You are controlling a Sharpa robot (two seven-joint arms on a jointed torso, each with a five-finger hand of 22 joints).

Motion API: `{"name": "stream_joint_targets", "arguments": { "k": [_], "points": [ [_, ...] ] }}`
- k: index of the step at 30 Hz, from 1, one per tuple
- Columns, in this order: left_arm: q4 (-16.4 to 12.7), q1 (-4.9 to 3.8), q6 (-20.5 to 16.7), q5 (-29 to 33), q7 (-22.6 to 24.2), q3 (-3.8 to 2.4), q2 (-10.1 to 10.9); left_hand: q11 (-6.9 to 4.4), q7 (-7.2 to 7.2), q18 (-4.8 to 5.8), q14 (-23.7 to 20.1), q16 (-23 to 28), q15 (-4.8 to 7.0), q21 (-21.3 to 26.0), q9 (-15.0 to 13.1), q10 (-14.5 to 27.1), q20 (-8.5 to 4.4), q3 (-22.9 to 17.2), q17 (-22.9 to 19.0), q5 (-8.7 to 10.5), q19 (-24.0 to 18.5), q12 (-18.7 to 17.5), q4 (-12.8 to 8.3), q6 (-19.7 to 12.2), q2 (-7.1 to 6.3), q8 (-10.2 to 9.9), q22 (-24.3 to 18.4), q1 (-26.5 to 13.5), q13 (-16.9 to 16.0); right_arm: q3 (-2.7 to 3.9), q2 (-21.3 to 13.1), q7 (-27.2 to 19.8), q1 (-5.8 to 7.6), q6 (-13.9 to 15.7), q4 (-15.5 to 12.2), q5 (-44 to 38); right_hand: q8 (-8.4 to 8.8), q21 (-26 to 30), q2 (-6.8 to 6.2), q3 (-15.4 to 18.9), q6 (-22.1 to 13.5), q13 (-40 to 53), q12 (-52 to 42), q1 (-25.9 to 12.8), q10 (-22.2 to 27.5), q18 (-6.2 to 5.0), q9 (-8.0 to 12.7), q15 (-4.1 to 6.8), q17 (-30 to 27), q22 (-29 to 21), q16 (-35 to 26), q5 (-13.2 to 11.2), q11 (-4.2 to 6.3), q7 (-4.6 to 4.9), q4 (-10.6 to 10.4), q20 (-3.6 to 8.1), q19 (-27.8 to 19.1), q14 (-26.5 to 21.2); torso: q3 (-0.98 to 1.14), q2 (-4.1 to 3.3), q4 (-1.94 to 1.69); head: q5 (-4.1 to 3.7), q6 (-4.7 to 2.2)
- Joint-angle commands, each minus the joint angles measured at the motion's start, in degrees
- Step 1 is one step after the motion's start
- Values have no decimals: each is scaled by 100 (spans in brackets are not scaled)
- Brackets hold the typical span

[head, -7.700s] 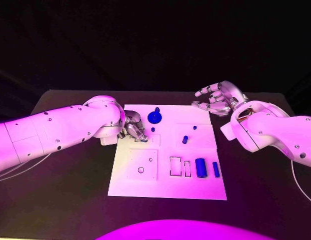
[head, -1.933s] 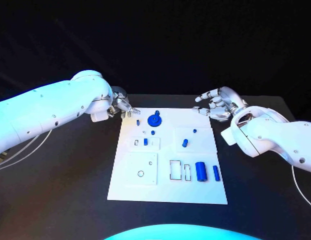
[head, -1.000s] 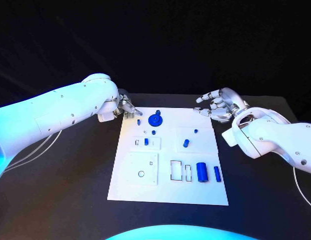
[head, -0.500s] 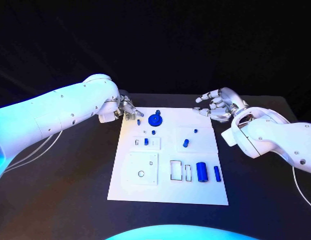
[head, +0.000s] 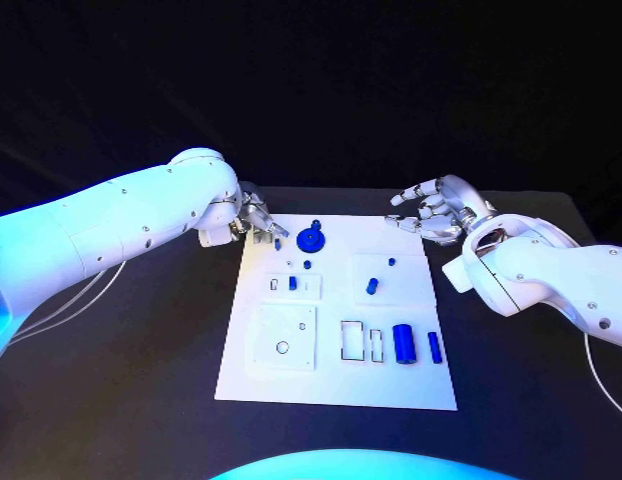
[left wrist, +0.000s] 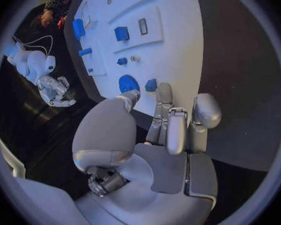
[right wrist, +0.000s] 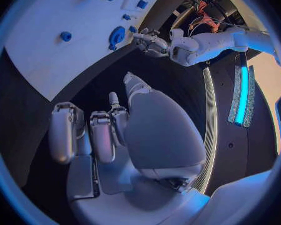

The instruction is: Assemble the parts on the task board

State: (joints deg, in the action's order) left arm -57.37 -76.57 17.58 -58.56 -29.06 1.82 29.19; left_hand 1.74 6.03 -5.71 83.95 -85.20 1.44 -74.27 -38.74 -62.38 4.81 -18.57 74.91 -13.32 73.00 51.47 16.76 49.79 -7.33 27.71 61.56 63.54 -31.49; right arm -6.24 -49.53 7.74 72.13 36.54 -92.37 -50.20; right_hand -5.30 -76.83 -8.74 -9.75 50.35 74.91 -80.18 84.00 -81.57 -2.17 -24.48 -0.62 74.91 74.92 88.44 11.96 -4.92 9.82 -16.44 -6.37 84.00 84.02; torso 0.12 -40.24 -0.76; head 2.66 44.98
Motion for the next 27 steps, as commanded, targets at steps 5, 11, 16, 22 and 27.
{"name": "stream_joint_targets", "arguments": {
  "k": [5,11,16,22,27],
  "points": [
    [-6,0,184,85,52,2,-19,-11,-15,-18,344,-47,37,-56,28,-56,-19,-73,839,-44,48,20,-18,84,45,19,36,182,23,3,7,-41,-4,-49,5,-59,-35,20,-4,-36,45,533,13,-43,40,-95,-9,4,1156,706,-38,-34,1,2,8,-10,-25,500,-2,2,1,-6,4],
    [-11,1,214,134,52,4,-26,-19,-23,-15,351,-58,42,-65,32,-67,-23,-87,854,-42,57,21,-20,107,47,23,53,224,27,3,10,-38,-6,-49,6,-59,-36,18,-2,-44,46,541,4,-40,32,-94,-9,4,1155,708,-39,-33,2,2,10,-9,-23,500,-2,1,-1,-6,0],
    [-2,1,206,148,43,8,-31,-22,-27,-14,355,-63,45,-70,35,-73,-25,-95,862,-42,62,21,-19,116,50,23,61,243,29,3,11,-36,-7,-49,7,-61,-37,27,0,-50,47,532,13,-36,39,-96,-9,5,1157,703,-38,-33,2,2,13,-9,-27,501,0,2,-2,-10,-13],
    [17,2,191,153,31,12,-32,-30,-35,-11,361,-73,52,-78,44,-86,-32,-125,876,-43,69,20,-19,135,76,21,75,296,36,3,10,-35,-7,-49,6,-62,-37,27,0,-50,47,532,13,-36,39,-96,-9,5,1157,703,-38,-33,2,2,13,-9,-27,501,-2,-2,-1,-12,-5],
    [41,2,194,151,28,17,-43,-38,-43,-8,363,-77,58,-88,51,-94,-37,-156,879,-44,79,16,-24,148,99,18,93,351,43,3,9,-35,-7,-48,3,-62,-37,27,0,-50,47,532,13,-36,39,-96,-9,5,1157,703,-38,-33,2,2,13,-9,-27,501,-4,-3,3,-21,6]
  ]
}}
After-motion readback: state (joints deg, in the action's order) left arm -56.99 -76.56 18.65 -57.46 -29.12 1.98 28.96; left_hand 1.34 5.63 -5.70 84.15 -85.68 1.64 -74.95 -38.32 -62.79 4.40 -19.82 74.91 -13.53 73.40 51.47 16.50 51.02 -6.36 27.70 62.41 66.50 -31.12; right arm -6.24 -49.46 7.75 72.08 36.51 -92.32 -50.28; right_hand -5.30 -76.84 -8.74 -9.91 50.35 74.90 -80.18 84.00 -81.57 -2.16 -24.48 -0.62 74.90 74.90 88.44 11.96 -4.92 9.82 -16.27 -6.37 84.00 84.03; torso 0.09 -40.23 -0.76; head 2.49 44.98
